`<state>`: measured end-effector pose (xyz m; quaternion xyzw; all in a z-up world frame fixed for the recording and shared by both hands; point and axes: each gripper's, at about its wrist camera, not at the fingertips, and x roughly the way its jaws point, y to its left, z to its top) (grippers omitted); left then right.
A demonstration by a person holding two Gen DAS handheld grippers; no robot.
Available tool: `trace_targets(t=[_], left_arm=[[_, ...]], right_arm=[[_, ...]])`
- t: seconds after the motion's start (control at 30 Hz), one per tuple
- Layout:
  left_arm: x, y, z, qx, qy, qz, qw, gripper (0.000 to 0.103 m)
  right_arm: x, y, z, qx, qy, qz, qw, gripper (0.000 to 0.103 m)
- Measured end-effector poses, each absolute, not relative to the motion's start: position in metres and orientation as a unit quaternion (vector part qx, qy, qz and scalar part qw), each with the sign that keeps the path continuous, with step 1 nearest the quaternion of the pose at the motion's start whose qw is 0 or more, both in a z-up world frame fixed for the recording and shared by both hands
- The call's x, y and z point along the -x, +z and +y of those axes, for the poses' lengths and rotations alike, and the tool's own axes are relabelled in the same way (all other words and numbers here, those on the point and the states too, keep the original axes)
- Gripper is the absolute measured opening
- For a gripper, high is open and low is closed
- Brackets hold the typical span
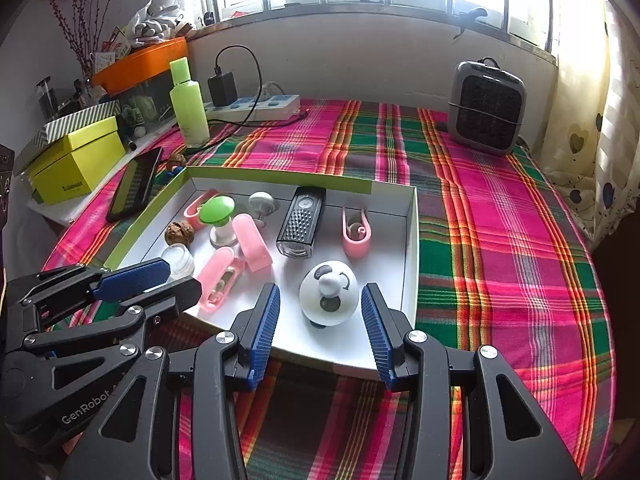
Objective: Organize objects
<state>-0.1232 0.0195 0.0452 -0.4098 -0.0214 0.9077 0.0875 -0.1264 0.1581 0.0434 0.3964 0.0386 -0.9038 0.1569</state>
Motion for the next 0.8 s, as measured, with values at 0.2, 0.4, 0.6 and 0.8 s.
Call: trace_targets(t=[0.2,0.4,0.6,0.8], left_arm=[[0.104,0.051,0.015,0.402,0.911,-0.031,0.086,0.031],[0.086,0.051,0.013,0.400,0.912,-0.032,0.087,0.031],[0.069,0.049,0.014,0.398,0.913,-0.030,0.087,0.031],[0.054,0.043,0.013,0.402,0.911,-0.036,0.087,0.031]], right_arm=[[0.104,0.050,0.159,-0.387,-0.909,0.027,0.154,0.044],[0.084,0.050,0.161,-0.381,-0.912,0.022,0.151,0.044],[0.067,0.046,0.160,-0.379,-0.913,0.021,0.148,0.044],[0.052,0.042,0.159,-0.381,-0.912,0.024,0.147,0.044]])
